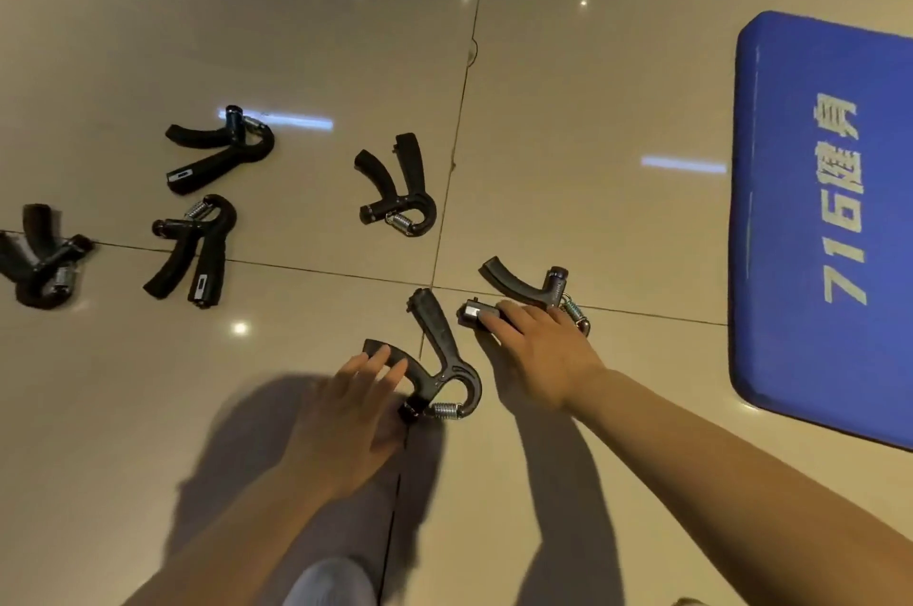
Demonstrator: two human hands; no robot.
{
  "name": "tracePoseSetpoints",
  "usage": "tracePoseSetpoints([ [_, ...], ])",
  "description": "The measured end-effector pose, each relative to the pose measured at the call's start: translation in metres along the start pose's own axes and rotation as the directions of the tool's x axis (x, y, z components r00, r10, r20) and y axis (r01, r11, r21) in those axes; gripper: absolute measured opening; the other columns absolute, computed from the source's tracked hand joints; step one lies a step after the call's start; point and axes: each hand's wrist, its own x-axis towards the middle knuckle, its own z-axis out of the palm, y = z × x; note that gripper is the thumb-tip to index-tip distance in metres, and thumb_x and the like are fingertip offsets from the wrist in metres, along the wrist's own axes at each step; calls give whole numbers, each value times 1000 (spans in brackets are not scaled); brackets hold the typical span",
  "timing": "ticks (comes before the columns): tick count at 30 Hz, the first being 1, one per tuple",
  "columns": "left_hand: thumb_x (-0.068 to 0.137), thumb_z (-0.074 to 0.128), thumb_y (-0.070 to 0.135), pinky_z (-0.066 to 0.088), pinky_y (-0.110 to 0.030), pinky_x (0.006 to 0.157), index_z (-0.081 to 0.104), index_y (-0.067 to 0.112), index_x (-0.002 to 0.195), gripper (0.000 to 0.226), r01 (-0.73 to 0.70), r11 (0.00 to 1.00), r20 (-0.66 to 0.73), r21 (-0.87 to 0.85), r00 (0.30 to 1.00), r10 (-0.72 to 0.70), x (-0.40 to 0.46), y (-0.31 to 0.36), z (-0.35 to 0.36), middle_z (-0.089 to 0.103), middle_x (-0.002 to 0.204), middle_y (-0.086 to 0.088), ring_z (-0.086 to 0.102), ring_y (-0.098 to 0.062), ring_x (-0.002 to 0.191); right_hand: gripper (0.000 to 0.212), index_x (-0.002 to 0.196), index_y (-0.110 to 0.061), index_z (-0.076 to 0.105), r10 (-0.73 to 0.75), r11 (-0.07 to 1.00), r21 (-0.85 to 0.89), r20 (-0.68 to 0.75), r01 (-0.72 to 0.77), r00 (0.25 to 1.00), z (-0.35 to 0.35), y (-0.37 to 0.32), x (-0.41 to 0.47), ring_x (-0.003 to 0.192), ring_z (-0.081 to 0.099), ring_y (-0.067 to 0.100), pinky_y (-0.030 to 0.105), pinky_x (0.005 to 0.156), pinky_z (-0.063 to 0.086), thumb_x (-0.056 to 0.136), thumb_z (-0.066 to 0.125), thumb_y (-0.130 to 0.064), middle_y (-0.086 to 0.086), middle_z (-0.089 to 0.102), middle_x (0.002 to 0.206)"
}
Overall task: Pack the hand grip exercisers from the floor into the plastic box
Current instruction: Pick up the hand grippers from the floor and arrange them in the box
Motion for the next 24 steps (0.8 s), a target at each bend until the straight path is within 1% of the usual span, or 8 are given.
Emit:
tracePoseSetpoints([
  [2, 52, 85, 37, 51, -52, 85, 40, 22, 134, 95, 54, 998, -30, -26, 998, -55, 5, -2, -6, 37, 137, -6, 37, -31, 120, 48, 134, -23, 41, 13, 997, 79, -104, -5, 995, 12, -2, -10, 104, 56, 27, 42, 98, 34, 88, 47, -35, -1, 56, 118],
  [5, 54, 86, 20, 52, -48, 85, 53, 16, 128, 81, 122, 992, -32, -38, 992, -123, 24, -4, -11, 51, 130, -16, 50, -36, 114, 36, 120, -19, 54, -142, 990, -39, -151, 138, 978, 35, 10, -34, 83, 58, 26, 42, 90, 44, 86, 51, -33, 1, 61, 99],
  [10, 76, 70, 16, 48, -44, 92, 58, 14, 124, 49, 252, 941, -55, -225, 961, -270, 24, 22, -8, 55, 126, -10, 52, -31, 114, 27, 110, -18, 57, -302, 946, -162, -121, 282, 946, 60, 28, -77, 91, 55, 26, 43, 101, 38, 86, 47, -24, 2, 59, 105],
  [13, 75, 56, 29, 56, -38, 70, 65, 19, 110, 37, 98, 969, -64, -227, 991, -115, -7, 42, -1, 65, 103, -2, 63, -25, 85, 20, 105, -16, 58, -335, 924, -236, -125, 300, 934, 63, 31, -88, 97, 54, 28, 44, 102, 33, 86, 54, -22, 3, 59, 102],
  [17, 75, 62, 32, 56, -34, 67, 61, 22, 106, 33, -103, 985, -126, -137, 988, 86, -39, 35, 9, 58, 104, 4, 61, -19, 87, 21, 100, -20, 59, -328, 928, -229, -127, 294, 936, 63, 37, -92, 100, 53, 27, 46, 104, 32, 79, 59, -24, 3, 56, 100],
  [20, 67, 64, 44, 52, -46, 83, 51, 21, 120, 59, -78, 997, -143, -15, 987, 75, -33, 30, 9, 47, 125, -6, 49, -30, 112, 27, 101, -22, 63, -270, 946, -223, -127, 237, 954, 58, 47, -104, 105, 55, 27, 44, 103, 30, 74, 62, -26, 4, 58, 105],
  [22, 53, 73, 51, 37, -52, 99, 38, 17, 137, 97, -5, 1000, -23, 11, 1000, 5, -19, 28, 10, 37, 140, -10, 39, -36, 128, 31, 99, -22, 67, -202, 963, -210, -148, 169, 968, 53, 52, -114, 110, 54, 30, 44, 100, 28, 68, 65, -25, 8, 60, 110],
  [24, 49, 60, 65, 25, -49, 106, 22, 17, 145, 113, 50, 999, 50, -17, 998, -50, -6, 23, 14, 28, 149, -10, 31, -34, 136, 30, 95, -21, 69, -79, 994, -88, -224, 61, 971, 53, 48, -123, 115, 47, 30, 45, 97, 32, 69, 54, -24, 11, 60, 113],
])
